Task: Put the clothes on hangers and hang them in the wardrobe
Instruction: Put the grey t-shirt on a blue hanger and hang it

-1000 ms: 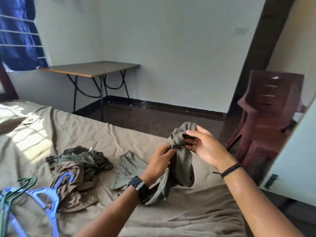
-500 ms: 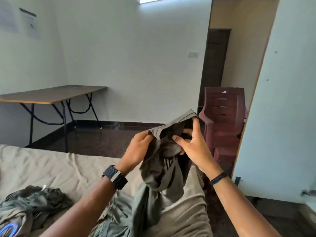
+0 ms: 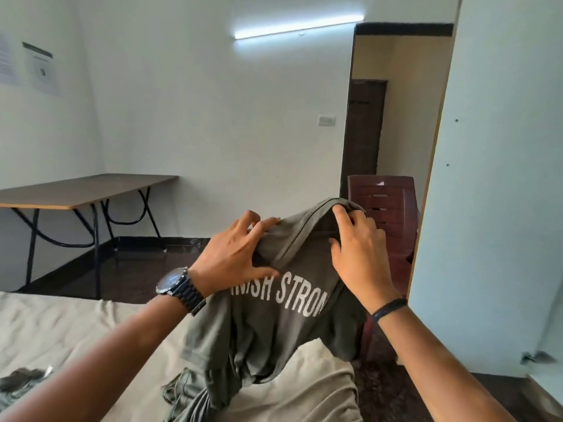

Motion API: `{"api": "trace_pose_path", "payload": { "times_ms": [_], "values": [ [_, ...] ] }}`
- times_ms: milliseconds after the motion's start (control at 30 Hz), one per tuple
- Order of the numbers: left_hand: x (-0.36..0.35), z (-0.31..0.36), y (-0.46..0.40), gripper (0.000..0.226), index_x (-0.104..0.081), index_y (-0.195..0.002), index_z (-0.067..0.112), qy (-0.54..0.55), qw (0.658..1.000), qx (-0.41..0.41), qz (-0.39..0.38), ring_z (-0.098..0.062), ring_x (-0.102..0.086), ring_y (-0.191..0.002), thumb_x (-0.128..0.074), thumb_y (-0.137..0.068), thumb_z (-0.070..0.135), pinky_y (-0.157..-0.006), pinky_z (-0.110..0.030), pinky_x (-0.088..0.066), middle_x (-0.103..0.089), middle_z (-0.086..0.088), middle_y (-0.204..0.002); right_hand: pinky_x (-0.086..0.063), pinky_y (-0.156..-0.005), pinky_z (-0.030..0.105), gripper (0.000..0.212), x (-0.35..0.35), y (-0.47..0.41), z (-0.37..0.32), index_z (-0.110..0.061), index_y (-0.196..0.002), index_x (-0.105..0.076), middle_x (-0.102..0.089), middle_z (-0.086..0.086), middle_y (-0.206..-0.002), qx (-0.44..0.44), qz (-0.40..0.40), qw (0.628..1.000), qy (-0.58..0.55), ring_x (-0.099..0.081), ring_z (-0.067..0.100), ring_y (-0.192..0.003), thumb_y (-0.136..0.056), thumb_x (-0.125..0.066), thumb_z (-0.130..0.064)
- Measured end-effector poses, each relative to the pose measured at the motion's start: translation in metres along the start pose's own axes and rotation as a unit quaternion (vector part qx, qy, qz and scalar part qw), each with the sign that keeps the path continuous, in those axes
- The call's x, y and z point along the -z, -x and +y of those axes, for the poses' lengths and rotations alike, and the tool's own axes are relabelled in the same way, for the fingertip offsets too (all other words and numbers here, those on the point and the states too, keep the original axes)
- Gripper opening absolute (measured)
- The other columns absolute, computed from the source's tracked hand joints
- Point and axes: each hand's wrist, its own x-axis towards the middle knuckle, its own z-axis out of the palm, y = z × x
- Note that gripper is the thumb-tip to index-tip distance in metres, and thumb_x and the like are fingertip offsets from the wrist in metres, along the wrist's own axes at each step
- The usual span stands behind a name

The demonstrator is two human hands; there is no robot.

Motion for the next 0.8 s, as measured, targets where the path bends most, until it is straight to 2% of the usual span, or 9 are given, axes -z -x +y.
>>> {"api": "trace_pose_path", "payload": {
  "times_ms": [133,200,267,400,467,533,633,700,800],
  "values": [
    [0.002,-0.012,-0.005,0.029,-0.047,-0.114,0.018,0.067,0.996,0.004,0.064,-0.024,-0.059,-0.078,-0.059,-0.090,0.028,-0.063,-0.037,-0.052,-0.048,-0.005,-0.111,-0.044,-0.058,0.038,0.041,0.004,-0.010,0.003,-0.013,-0.109,-0.065,-0.065,0.008,-0.080,0.007,0.015,0.997,0.079,-0.059,0.030,-0.070,-0.071,-0.077,-0.007],
    [0.003,-0.021,-0.013,0.015,-0.055,-0.106,0.008,0.145,0.985,0.066,0.061,-0.022,-0.055,-0.083,-0.054,-0.095,0.019,-0.074,-0.035,-0.046,-0.049,-0.006,-0.104,-0.041,-0.059,0.036,0.024,0.004,-0.014,0.007,-0.014,-0.096,-0.068,-0.065,0.003,-0.073,0.011,-0.014,0.995,0.096,-0.059,0.028,-0.067,-0.075,-0.073,-0.005],
    [0.004,-0.029,-0.020,0.013,-0.059,-0.096,0.004,0.238,0.958,0.158,0.013,-0.022,-0.053,-0.081,-0.050,-0.097,0.014,-0.072,-0.032,-0.043,-0.055,-0.009,-0.092,-0.039,-0.059,0.034,0.010,0.001,-0.017,0.010,-0.015,-0.083,-0.067,-0.065,0.001,-0.070,0.011,-0.053,0.994,0.090,-0.059,0.027,-0.068,-0.081,-0.068,-0.006],
    [0.009,-0.025,-0.023,0.019,-0.057,-0.100,0.004,0.567,0.758,0.312,-0.082,-0.015,-0.059,-0.072,-0.041,-0.102,0.013,-0.058,-0.021,-0.048,-0.062,-0.008,-0.084,-0.035,-0.061,0.033,0.009,-0.004,-0.013,0.008,-0.015,-0.076,-0.065,-0.062,0.001,-0.069,0.071,-0.102,0.990,0.062,-0.058,0.025,-0.069,-0.084,-0.066,-0.010],
    [0.012,-0.021,-0.025,0.018,-0.054,-0.108,0.009,0.605,0.723,0.327,-0.060,-0.011,-0.062,-0.076,-0.045,-0.100,0.023,-0.065,-0.022,-0.053,-0.064,-0.005,-0.088,-0.040,-0.075,0.038,0.012,-0.006,-0.011,0.006,-0.016,-0.093,-0.065,-0.066,0.000,-0.086,0.079,-0.152,0.985,0.018,-0.060,0.025,-0.087,-0.094,-0.053,-0.019],
    [0.019,-0.021,-0.026,0.033,-0.050,-0.116,0.013,0.598,0.737,0.309,-0.062,-0.013,-0.064,-0.085,-0.059,-0.091,0.032,-0.077,-0.026,-0.055,-0.064,-0.007,-0.097,-0.043,-0.080,0.034,0.017,-0.007,-0.010,0.005,-0.014,-0.102,-0.064,-0.067,-0.002,-0.094,0.054,-0.179,0.978,-0.091,-0.060,0.018,-0.091,-0.097,-0.048,-0.020],
    [0.025,-0.029,-0.027,0.054,-0.043,-0.119,0.015,0.458,0.852,0.229,-0.105,-0.018,-0.061,-0.090,-0.077,-0.077,0.019,-0.083,-0.033,-0.055,-0.061,-0.013,-0.103,-0.040,-0.065,0.018,0.011,-0.006,-0.012,0.007,-0.011,-0.094,-0.066,-0.063,0.001,-0.074,-0.062,-0.189,0.928,-0.314,-0.055,0.010,-0.064,-0.095,-0.056,-0.016],
    [0.025,-0.038,-0.028,0.040,-0.047,-0.113,0.010,0.395,0.893,0.198,-0.086,-0.016,-0.056,-0.087,-0.073,-0.082,0.013,-0.084,-0.035,-0.049,-0.060,-0.016,-0.102,-0.043,-0.073,0.021,0.008,-0.010,-0.014,0.012,-0.013,-0.090,-0.066,-0.066,0.001,-0.079,-0.117,-0.176,0.889,-0.407,-0.059,0.010,-0.073,-0.093,-0.058,-0.013],
    [0.030,-0.047,-0.031,0.014,-0.061,-0.098,0.002,0.372,0.912,0.169,-0.033,-0.013,-0.056,-0.084,-0.058,-0.094,0.015,-0.085,-0.038,-0.046,-0.064,-0.016,-0.094,-0.045,-0.089,0.029,0.008,-0.010,-0.016,0.016,-0.009,-0.094,-0.067,-0.066,0.004,-0.091,-0.168,-0.160,0.820,-0.523,-0.060,0.011,-0.089,-0.093,-0.058,-0.007]
  ]
}}
